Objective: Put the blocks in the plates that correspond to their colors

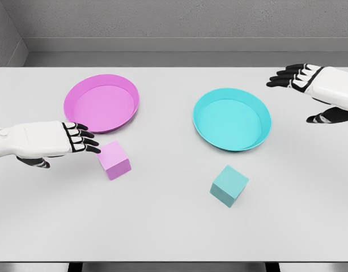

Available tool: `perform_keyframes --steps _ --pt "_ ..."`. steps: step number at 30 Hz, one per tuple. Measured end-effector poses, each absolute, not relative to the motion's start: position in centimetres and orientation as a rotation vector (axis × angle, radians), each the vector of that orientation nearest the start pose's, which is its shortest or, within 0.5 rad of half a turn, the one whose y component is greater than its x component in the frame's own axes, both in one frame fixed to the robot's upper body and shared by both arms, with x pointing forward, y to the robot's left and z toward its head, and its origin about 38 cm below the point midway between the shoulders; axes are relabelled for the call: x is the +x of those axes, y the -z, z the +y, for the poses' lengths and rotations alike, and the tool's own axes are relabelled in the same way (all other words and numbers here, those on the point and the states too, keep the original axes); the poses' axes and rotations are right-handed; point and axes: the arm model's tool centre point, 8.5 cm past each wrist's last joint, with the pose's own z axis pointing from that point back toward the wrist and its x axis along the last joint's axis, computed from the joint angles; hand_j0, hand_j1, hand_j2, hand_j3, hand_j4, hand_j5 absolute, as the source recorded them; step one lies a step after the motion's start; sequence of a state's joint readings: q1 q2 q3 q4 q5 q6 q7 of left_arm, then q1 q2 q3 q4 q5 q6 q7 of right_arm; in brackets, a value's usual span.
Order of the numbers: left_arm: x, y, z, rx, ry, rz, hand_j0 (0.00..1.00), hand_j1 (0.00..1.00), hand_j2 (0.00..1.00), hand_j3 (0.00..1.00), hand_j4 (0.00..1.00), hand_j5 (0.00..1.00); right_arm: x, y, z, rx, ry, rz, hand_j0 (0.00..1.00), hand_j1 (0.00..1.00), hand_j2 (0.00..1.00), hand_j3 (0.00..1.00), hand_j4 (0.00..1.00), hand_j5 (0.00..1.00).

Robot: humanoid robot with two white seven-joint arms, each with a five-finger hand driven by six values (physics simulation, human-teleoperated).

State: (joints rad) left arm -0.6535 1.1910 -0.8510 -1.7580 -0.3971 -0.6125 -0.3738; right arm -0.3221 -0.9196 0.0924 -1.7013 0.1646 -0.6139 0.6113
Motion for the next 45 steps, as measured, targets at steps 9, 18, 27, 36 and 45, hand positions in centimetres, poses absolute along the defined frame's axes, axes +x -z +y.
perform_keyframes --steps 9,18,27,36,45 --pt "36.2 -23.6 30.1 -0.432 -3.017 1.745 1.0 1.0 1.0 1.0 1.0 1.0 37.2 -29.2 -35.8 -0.483 -1.89 -1.652 1.0 1.0 1.0 1.0 1.0 1.0" --pt "36.5 -22.6 26.7 -0.31 -2.941 1.82 1.0 1.0 1.0 1.0 1.0 1.0 36.4 -26.9 -32.7 -0.384 -2.011 -1.612 1.0 1.0 1.0 1.0 1.0 1.0" --pt "37.2 -21.6 26.4 -0.35 -3.003 1.832 1.0 1.0 1.0 1.0 1.0 1.0 35.5 -22.3 -30.1 -0.228 -2.138 -1.491 1.0 1.0 1.0 1.0 1.0 1.0" --pt "38.5 -19.8 26.2 -0.489 -3.107 1.807 1.0 1.0 1.0 1.0 1.0 1.0 34.7 -19.6 -28.6 -0.136 -2.196 -1.433 1.0 1.0 1.0 1.0 1.0 1.0" --pt "38.3 -18.4 25.2 -0.444 -3.128 1.785 1.0 1.0 1.0 1.0 1.0 1.0 34.5 -18.7 -26.6 -0.076 -2.226 -1.449 1.0 1.0 1.0 1.0 1.0 1.0"
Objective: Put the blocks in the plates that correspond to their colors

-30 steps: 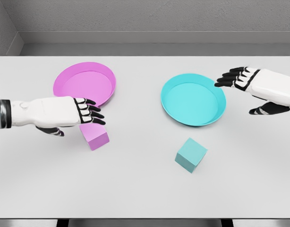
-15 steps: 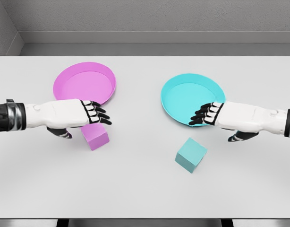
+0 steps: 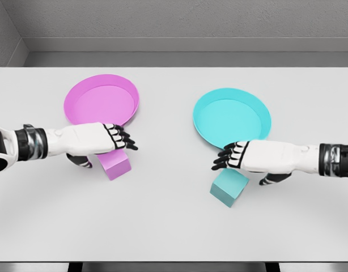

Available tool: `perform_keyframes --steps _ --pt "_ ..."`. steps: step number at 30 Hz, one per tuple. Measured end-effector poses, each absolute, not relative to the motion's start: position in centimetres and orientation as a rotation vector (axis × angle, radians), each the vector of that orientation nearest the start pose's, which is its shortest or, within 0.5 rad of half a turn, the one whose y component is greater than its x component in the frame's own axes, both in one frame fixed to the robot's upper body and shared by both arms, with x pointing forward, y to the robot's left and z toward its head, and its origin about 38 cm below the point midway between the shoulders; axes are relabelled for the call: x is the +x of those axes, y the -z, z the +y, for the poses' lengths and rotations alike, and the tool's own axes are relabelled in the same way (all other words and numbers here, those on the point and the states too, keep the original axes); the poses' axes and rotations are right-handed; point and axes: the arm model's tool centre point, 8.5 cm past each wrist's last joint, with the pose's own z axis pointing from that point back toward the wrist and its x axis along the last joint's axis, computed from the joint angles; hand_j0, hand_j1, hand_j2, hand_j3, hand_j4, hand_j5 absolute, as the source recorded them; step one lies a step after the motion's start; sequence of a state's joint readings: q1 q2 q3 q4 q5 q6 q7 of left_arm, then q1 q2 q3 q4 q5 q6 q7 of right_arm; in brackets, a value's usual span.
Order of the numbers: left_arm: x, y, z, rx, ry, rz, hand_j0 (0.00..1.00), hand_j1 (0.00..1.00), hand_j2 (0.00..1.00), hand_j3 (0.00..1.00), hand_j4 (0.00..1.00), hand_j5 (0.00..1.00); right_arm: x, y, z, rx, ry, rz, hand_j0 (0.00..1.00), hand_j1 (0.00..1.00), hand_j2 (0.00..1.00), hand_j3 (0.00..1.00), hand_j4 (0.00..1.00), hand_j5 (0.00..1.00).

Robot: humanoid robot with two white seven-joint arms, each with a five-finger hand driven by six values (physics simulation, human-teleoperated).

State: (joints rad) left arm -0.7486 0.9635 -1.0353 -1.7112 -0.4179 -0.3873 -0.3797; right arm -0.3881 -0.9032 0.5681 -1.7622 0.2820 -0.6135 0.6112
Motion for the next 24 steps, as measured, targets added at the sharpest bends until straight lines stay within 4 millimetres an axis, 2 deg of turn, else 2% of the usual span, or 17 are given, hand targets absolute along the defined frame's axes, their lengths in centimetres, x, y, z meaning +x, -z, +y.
perform_keyframes --steps 13,21,22,24 --pt "38.4 -17.7 24.3 -0.43 -3.122 1.76 1.0 1.0 1.0 1.0 1.0 1.0 33.6 -16.6 -24.5 -0.044 3.043 1.938 1.0 1.0 1.0 1.0 1.0 1.0" --pt "38.4 -17.3 23.6 -0.415 -3.114 1.761 0.89 0.89 0.89 0.89 0.89 0.89 33.5 -16.2 -24.5 -0.028 3.058 1.898 1.0 1.0 1.0 1.0 1.0 1.0" --pt "38.4 -17.2 23.6 -0.415 -3.117 1.755 0.88 0.88 0.88 0.88 0.88 0.88 33.5 -16.2 -24.5 -0.025 3.059 1.894 0.96 0.96 0.96 0.96 0.96 0.96" --pt "38.4 -17.0 23.7 -0.418 -3.124 1.739 0.83 0.83 0.83 0.83 0.83 0.83 33.6 -16.5 -24.5 -0.01 3.056 1.889 0.8 0.8 0.8 0.8 0.8 0.8"
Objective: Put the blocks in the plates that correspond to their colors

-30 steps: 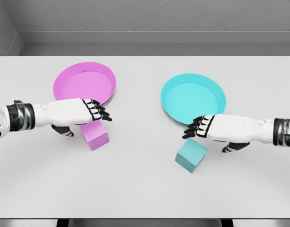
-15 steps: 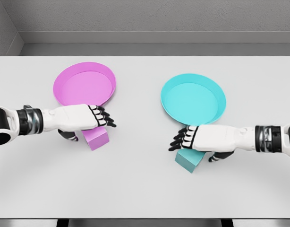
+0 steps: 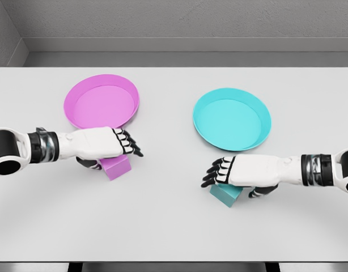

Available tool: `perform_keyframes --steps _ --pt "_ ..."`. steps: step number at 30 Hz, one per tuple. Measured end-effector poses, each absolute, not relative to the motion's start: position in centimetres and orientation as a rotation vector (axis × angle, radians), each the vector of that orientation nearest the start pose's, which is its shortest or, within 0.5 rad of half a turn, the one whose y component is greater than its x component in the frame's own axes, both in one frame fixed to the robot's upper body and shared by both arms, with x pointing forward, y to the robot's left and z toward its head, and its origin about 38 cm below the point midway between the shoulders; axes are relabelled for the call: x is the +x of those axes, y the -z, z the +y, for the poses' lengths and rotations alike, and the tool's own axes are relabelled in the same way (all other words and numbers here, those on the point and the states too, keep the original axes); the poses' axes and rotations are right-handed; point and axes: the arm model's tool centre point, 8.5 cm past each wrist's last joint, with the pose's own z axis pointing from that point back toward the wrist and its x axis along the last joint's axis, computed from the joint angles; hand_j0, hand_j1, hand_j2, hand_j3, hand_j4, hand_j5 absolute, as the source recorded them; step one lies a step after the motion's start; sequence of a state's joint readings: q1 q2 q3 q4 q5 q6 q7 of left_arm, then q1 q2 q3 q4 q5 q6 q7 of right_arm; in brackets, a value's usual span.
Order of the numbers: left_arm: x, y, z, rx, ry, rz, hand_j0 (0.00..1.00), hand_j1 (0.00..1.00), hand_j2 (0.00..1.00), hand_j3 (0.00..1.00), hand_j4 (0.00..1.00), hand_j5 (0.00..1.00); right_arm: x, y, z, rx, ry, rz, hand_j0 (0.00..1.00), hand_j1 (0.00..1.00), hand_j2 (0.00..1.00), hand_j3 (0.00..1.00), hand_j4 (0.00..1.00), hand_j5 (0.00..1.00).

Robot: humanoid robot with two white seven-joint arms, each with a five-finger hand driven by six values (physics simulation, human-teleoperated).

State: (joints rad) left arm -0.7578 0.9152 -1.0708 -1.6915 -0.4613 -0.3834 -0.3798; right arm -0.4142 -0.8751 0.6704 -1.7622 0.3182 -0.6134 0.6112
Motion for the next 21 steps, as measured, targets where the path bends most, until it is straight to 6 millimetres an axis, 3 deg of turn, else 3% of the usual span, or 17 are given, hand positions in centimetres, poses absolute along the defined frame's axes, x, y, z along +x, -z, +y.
perform_keyframes --steps 2,7,9,12,18,21 --pt "38.4 -16.8 23.7 -0.42 -3.13 1.727 0.8 0.8 0.8 0.8 0.8 0.8 33.6 -16.4 -24.5 -0.008 3.057 1.886 0.73 0.73 0.73 0.73 0.73 0.73" --pt "38.3 -16.6 23.8 -0.417 -3.135 1.717 0.64 0.64 0.64 0.64 0.64 0.64 33.7 -16.4 -24.5 -0.008 3.057 1.89 0.72 0.72 0.72 0.72 0.72 0.72" --pt "38.3 -16.7 23.8 -0.421 -3.133 1.718 0.6 0.6 0.6 0.6 0.6 0.6 33.7 -16.5 -24.5 -0.01 3.057 1.891 0.66 0.66 0.66 0.66 0.66 0.66" --pt "38.4 -16.8 23.8 -0.421 -3.125 1.727 0.54 0.54 0.54 0.54 0.54 0.54 33.7 -16.5 -24.5 -0.013 3.056 1.898 0.65 0.65 0.65 0.65 0.65 0.65" --pt "38.5 -17.3 23.7 -0.417 -3.108 1.712 0.51 0.51 0.51 0.51 0.51 0.51 33.9 -16.8 -24.5 0.007 3.049 1.897 0.65 0.65 0.65 0.65 0.65 0.65" --pt "38.7 -18.5 23.5 -0.414 -3.066 1.704 0.51 0.51 0.51 0.51 0.51 0.51 34.2 -17.4 -24.6 0.037 3.039 1.9 0.65 0.65 0.65 0.65 0.65 0.65"
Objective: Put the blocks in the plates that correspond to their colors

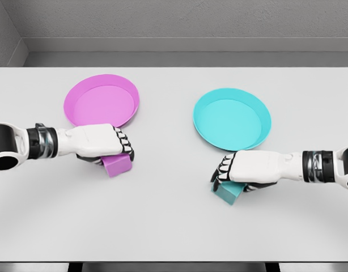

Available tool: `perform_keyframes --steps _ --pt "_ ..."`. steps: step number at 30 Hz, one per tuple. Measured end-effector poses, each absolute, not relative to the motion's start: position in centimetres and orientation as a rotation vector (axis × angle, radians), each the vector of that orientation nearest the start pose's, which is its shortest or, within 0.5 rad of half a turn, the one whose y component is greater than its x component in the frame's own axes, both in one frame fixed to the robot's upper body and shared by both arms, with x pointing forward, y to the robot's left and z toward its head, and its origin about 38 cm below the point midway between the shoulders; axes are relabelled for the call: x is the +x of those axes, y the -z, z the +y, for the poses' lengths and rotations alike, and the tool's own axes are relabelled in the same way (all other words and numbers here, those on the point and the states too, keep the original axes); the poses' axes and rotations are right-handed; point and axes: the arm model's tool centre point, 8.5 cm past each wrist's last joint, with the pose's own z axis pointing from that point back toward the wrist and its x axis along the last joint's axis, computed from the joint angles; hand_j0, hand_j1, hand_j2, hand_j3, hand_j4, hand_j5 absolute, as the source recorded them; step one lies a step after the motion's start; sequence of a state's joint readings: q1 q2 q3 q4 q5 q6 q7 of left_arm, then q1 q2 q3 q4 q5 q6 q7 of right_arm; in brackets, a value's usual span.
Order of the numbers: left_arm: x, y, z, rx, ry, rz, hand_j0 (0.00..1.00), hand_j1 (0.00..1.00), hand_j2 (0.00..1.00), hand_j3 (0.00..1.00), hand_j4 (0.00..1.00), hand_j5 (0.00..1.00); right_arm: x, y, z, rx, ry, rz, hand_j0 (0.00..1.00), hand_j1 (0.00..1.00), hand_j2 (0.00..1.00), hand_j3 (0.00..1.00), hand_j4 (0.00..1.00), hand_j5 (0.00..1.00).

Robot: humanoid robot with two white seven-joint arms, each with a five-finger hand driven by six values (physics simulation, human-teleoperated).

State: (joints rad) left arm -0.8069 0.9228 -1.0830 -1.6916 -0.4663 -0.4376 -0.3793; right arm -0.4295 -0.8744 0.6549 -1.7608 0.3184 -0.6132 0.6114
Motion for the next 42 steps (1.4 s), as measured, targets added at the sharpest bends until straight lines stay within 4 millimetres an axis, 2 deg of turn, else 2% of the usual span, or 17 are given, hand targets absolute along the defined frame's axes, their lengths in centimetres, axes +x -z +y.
perform_keyframes --steps 5,9,14,17,21,23,25,27,28,29,31,34,36,40,42 --pt "39.9 -21.0 23.8 -0.466 -3.016 1.718 0.51 0.51 0.51 0.51 0.51 0.51 35.4 -19.5 -25.2 0.136 2.995 1.95 0.65 0.65 0.65 0.65 0.65 0.65" --pt "42.5 -22.5 25.8 -0.583 -3.05 1.749 0.51 0.51 0.51 0.51 0.51 0.51 36.3 -21.0 -25.9 0.196 2.964 2.011 0.65 0.65 0.65 0.65 0.65 0.65" --pt "44.8 -23.4 27.8 -0.683 -3.088 1.795 0.51 0.51 0.51 0.51 0.51 0.51 38.1 -24.7 -26.7 0.339 2.88 2.078 0.67 0.67 0.67 0.67 0.67 0.67" --pt "45.7 -23.4 28.8 -0.719 -3.108 1.835 0.51 0.51 0.51 0.51 0.51 0.51 39.8 -26.9 -26.5 0.413 2.809 2.136 0.67 0.67 0.67 0.67 0.67 0.67" --pt "48.1 -24.2 29.2 -0.798 -3.103 1.904 0.51 0.51 0.51 0.51 0.51 0.51 43.5 -29.5 -26.0 0.502 2.716 2.262 0.67 0.67 0.67 0.67 0.67 0.67" --pt "49.3 -24.0 29.3 -0.825 -3.114 1.939 0.51 0.51 0.51 0.51 0.51 0.51 45.8 -30.9 -26.5 0.564 2.688 2.334 0.77 0.77 0.77 0.77 0.77 0.77" --pt "50.2 -24.1 29.6 -0.859 -3.121 1.967 0.51 0.51 0.51 0.51 0.51 0.51 47.2 -30.3 -27.6 0.593 2.701 2.406 0.92 0.92 0.92 0.92 0.92 0.92" --pt "50.8 -23.7 29.7 -0.87 -3.136 1.986 0.54 0.54 0.54 0.54 0.54 0.54 47.8 -30.4 -28.7 0.631 2.692 2.461 1.0 1.0 1.0 1.0 1.0 1.0" --pt "51.0 -23.5 29.8 -0.873 -3.142 1.993 0.62 0.62 0.62 0.62 0.62 0.62 48.0 -30.5 -29.2 0.648 2.686 2.482 1.0 1.0 1.0 1.0 1.0 1.0" --pt "51.2 -23.3 29.8 -0.875 -3.149 1.998 0.82 0.82 0.82 0.82 0.82 0.82 48.1 -30.4 -29.6 0.658 2.685 2.499 1.0 1.0 1.0 1.0 1.0 1.0" --pt "51.5 -23.1 29.8 -0.885 -3.158 2.008 0.98 0.98 0.98 0.98 0.98 0.98 48.1 -30.6 -30.6 0.693 2.679 2.521 1.0 1.0 1.0 1.0 1.0 1.0" --pt "51.7 -22.9 29.6 -0.89 -3.162 2.02 1.0 1.0 1.0 1.0 1.0 1.0 47.7 -29.9 -33.2 0.759 2.708 2.551 1.0 1.0 1.0 1.0 1.0 1.0" --pt "51.7 -22.8 29.6 -0.893 -3.164 2.024 1.0 1.0 1.0 1.0 1.0 1.0 47.1 -28.3 -34.4 0.763 2.764 2.55 1.0 1.0 1.0 1.0 1.0 1.0" --pt "51.7 -23.0 29.7 -0.888 -3.158 2.039 1.0 1.0 1.0 1.0 1.0 1.0 46.8 -27.5 -35.2 0.786 2.812 2.52 1.0 1.0 1.0 1.0 1.0 1.0" --pt "51.0 -23.6 30.9 -0.834 -3.134 2.102 1.0 1.0 1.0 1.0 1.0 1.0 46.8 -27.6 -35.3 0.804 2.82 2.503 1.0 1.0 1.0 1.0 1.0 1.0"
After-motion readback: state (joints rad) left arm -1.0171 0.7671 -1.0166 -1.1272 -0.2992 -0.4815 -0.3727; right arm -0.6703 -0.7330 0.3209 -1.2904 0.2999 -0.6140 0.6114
